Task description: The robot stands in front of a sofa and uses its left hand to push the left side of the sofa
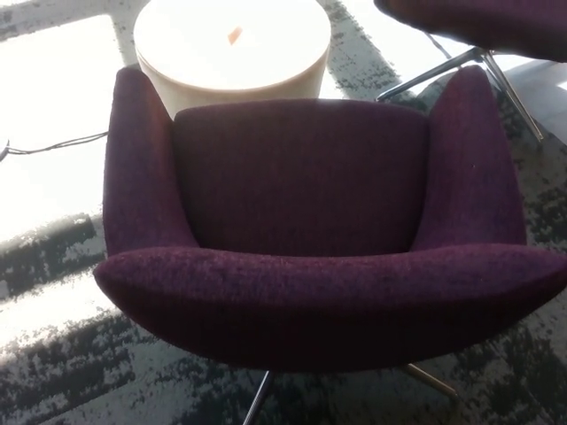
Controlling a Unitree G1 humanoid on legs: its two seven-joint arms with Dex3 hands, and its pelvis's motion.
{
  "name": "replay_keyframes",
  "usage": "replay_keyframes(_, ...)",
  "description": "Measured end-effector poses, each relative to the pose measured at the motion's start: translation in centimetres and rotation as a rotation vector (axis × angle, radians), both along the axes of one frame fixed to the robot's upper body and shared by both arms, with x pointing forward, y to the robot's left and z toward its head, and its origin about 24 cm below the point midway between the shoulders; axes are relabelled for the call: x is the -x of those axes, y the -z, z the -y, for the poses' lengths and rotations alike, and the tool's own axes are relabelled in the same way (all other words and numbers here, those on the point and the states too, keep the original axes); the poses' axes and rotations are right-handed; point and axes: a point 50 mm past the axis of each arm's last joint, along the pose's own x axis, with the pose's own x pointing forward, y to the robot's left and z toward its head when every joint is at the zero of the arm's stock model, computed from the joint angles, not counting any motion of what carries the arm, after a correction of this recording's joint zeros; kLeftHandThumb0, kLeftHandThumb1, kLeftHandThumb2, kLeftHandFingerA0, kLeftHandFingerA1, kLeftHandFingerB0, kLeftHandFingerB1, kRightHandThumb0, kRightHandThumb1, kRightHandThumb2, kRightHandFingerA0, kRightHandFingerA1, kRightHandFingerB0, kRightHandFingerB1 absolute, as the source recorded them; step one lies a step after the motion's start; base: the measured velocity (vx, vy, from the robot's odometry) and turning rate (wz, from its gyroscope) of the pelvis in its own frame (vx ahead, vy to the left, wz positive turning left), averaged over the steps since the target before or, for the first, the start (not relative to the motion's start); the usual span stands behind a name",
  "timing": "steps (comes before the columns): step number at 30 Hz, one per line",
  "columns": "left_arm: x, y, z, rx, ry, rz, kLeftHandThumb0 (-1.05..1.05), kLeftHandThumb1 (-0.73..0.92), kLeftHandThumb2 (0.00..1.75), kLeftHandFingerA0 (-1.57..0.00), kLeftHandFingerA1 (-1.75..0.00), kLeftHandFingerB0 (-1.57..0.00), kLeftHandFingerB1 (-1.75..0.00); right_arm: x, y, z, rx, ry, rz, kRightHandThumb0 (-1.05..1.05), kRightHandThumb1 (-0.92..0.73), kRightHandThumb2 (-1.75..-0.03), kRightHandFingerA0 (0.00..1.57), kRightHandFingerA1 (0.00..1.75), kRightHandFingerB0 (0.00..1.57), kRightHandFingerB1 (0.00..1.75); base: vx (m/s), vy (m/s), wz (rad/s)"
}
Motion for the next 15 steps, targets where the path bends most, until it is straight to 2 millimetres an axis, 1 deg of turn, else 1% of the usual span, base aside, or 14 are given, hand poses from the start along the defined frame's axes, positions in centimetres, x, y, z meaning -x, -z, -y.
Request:
replay_keyframes(1, 0.2, 0.1, -0.1, -0.011, 0.002, -0.008, -0.80, 0.92, 0.81, -0.09, -0.33, -0.06, -0.28, 0.0, 0.0, 0.0, 0.000, 0.000, 0.000, -0.66, -0.85, -0.66, 0.57, 0.43, 0.47, 0.39, 0.00, 0.000, 0.00)
replay_keyframes(2, 0.5, 0.1, -0.1, -0.029, 0.009, -0.022, -0.34, 0.58, 1.16, 0.00, -0.48, 0.00, -0.48, 0.0, 0.0, 0.0, 0.000, -0.001, 0.000, -0.67, -0.68, -0.98, 0.48, 0.55, 0.42, 0.52, 0.00, 0.000, 0.00)
replay_keyframes(3, 0.8, 0.3, -0.2, -0.047, 0.015, -0.040, -0.34, 0.58, 1.16, 0.00, -0.48, 0.00, -0.48, 0.0, 0.0, 0.0, 0.000, -0.002, -0.001, -0.67, -0.68, -0.98, 0.48, 0.55, 0.42, 0.52, 0.00, 0.000, 0.00)
replay_keyframes(4, 1.1, 0.4, -0.3, -0.067, 0.019, -0.056, -0.33, 0.61, 1.17, 0.00, -0.48, 0.00, -0.48, 0.0, 0.0, 0.0, 0.000, -0.002, -0.002, -0.66, -0.85, -0.67, 0.55, 0.43, 0.46, 0.38, 0.00, 0.000, 0.00)
replay_keyframes(5, 1.3, 0.4, -0.3, -0.077, 0.022, -0.063, -0.33, 0.62, 1.17, 0.00, -0.47, 0.00, -0.47, 0.0, 0.0, -0.1, 0.000, -0.002, -0.002, -0.66, -0.85, -0.66, 0.53, 0.43, 0.46, 0.38, 0.00, 0.000, 0.00)
replay_keyframes(6, 1.4, 0.5, -0.3, -0.093, 0.029, -0.070, -0.33, 0.60, 1.16, -0.01, -0.48, -0.01, -0.47, -0.1, 0.0, -0.1, 0.000, -0.002, -0.001, -0.68, -0.68, -0.98, 0.47, 0.55, 0.43, 0.52, 0.00, 0.000, 0.00)
replay_keyframes(7, 1.5, 0.5, -0.2, -0.111, 0.048, -0.077, -0.33, 0.60, 1.16, -0.01, -0.48, -0.01, -0.47, -0.1, 0.0, -0.1, -0.001, -0.002, -0.001, -0.68, -0.68, -0.98, 0.47, 0.55, 0.43, 0.52, 0.00, 0.000, 0.00)
replay_keyframes(8, 1.6, 0.6, 0.0, -0.129, 0.066, -0.084, -0.71, 0.92, 0.79, -0.20, -0.34, -0.17, -0.32, -0.1, 0.0, -0.2, -0.002, -0.003, -0.001, -0.67, -0.68, -0.98, 0.48, 0.56, 0.42, 0.52, 0.00, 0.000, 0.00)
replay_keyframes(9, 1.7, 0.6, 0.0, -0.134, 0.072, -0.087, -0.71, 0.92, 0.79, -0.20, -0.34, -0.17, -0.32, -0.1, 0.0, -0.2, -0.003, -0.003, -0.001, -0.67, -0.68, -0.98, 0.48, 0.56, 0.42, 0.52, 0.00, 0.000, 0.00)
replay_keyframes(10, 1.8, 0.8, 0.3, -0.156, 0.095, -0.098, -0.74, 0.92, 0.78, -0.20, -0.36, -0.16, -0.33, -0.1, 0.0, -0.2, -0.004, -0.004, -0.002, -0.66, -0.84, -0.67, 0.54, 0.43, 0.46, 0.39, 0.00, 0.000, 0.00)
replay_keyframes(12, 2.1, 0.9, 0.6, -0.184, 0.124, -0.110, -0.75, 0.92, 0.77, -0.21, -0.36, -0.16, -0.33, 0.0, 0.0, -0.3, -0.004, -0.005, -0.002, -0.66, -0.85, -0.67, 0.54, 0.43, 0.47, 0.39, 0.00, 0.000, 0.00)
replay_keyframes(13, 2.2, 1.0, 0.7, -0.197, 0.136, -0.116, -0.76, 0.92, 0.75, -0.24, -0.36, -0.19, -0.32, 0.0, 0.1, -0.3, -0.005, -0.006, -0.003, -0.66, -0.85, -0.66, 0.54, 0.44, 0.47, 0.39, 0.00, 0.000, 0.00)
replay_keyframes(15, 2.4, 1.1, 0.9, -0.221, 0.156, -0.125, -0.73, 0.92, 0.75, -0.24, -0.36, -0.19, -0.33, 0.0, 0.1, -0.3, -0.005, -0.007, -0.004, -0.65, -0.84, -0.65, 0.55, 0.44, 0.48, 0.40, 0.00, 0.000, 0.00)
